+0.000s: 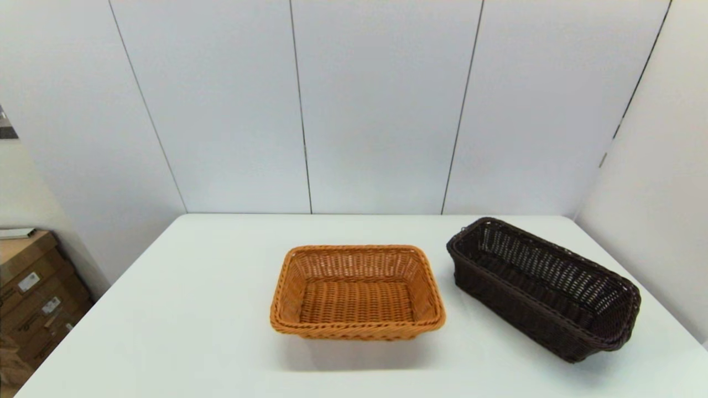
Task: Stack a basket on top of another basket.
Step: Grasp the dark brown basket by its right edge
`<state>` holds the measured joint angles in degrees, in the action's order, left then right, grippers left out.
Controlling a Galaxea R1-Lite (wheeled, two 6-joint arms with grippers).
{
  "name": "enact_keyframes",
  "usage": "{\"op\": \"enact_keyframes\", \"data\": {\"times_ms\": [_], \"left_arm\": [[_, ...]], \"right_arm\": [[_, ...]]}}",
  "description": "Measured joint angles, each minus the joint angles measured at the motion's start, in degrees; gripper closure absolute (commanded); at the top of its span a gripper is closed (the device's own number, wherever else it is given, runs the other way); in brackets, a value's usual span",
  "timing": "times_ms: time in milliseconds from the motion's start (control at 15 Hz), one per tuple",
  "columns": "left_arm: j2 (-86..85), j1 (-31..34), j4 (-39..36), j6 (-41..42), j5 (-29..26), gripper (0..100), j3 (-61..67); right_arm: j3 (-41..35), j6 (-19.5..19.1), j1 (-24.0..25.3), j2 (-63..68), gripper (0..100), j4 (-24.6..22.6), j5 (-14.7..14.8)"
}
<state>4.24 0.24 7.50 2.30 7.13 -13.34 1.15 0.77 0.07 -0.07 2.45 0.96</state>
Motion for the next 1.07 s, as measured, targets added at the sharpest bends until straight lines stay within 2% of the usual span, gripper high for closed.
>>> {"op": "enact_keyframes", "data": {"times_ms": [133,200,333,467,1067], "left_arm": [[-2.29,-0.17,-8.09,-0.29,0.33,0,8.39],[-3.04,-0.22,-9.64,-1.73,-1.43,0,10.23],[-3.86,-0.27,-6.99,-3.99,-6.10,0,12.24],[-4.24,-0.27,-6.77,-6.99,-5.29,0,12.68],[-4.38,-0.24,-6.88,-7.18,-5.23,0,12.92]], "right_arm": [[0.00,0.02,0.00,0.00,0,0.00,0.00],[0.00,0.00,0.00,0.00,0,0.00,0.00],[0.00,0.02,0.00,0.00,0,-0.02,-0.02],[0.00,0.02,0.00,0.00,0,-0.02,0.00],[0.00,0.00,0.00,0.00,0,0.00,0.02]]}}
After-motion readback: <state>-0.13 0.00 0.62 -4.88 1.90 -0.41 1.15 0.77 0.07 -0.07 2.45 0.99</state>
